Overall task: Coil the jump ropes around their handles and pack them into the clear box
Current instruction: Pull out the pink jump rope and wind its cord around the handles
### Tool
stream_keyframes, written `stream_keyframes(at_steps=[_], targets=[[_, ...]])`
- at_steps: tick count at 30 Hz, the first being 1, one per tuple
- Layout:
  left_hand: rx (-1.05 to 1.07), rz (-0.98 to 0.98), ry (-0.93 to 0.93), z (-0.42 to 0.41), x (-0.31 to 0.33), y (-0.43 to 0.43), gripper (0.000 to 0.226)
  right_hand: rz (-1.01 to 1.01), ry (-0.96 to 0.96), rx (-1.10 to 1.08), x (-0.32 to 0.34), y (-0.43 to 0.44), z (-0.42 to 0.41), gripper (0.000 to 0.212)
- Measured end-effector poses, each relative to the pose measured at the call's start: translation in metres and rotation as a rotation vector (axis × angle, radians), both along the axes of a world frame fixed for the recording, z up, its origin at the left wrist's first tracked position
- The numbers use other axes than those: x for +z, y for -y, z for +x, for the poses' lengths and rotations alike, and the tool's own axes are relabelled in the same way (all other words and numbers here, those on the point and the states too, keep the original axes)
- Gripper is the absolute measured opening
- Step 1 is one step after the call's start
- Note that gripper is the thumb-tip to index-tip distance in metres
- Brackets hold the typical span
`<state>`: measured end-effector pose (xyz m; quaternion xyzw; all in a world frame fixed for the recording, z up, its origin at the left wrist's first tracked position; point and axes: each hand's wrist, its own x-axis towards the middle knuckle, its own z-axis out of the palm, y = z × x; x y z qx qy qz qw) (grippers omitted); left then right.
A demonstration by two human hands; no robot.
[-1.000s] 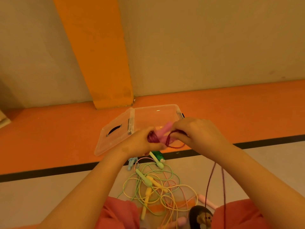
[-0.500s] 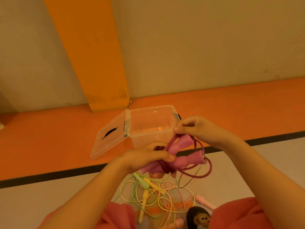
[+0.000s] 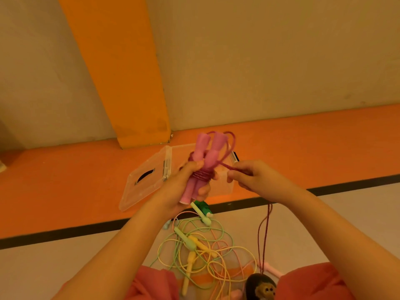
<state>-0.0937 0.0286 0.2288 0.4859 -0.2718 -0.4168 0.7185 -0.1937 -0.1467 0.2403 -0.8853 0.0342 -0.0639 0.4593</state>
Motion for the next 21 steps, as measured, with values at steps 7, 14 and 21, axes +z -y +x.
stream_keyframes(at_steps=[7,14,21], targets=[[0.350,0.280,0.225,0.027,-0.007,-0.011,0.009,-0.744,0.075,-0.057,0.004,-0.013,-0.008,0.020],[-0.234,0.678,0.693,0.002,-0.014,-0.012,0.023,-0.847,0.351,0.145,0.000,-0.019,-0.009,0.012],[-0.316,0.602,0.755,-0.017,-0.014,-0.012,0.028,-0.270,-0.003,0.247,-0.014,-0.013,-0.009,0.013]])
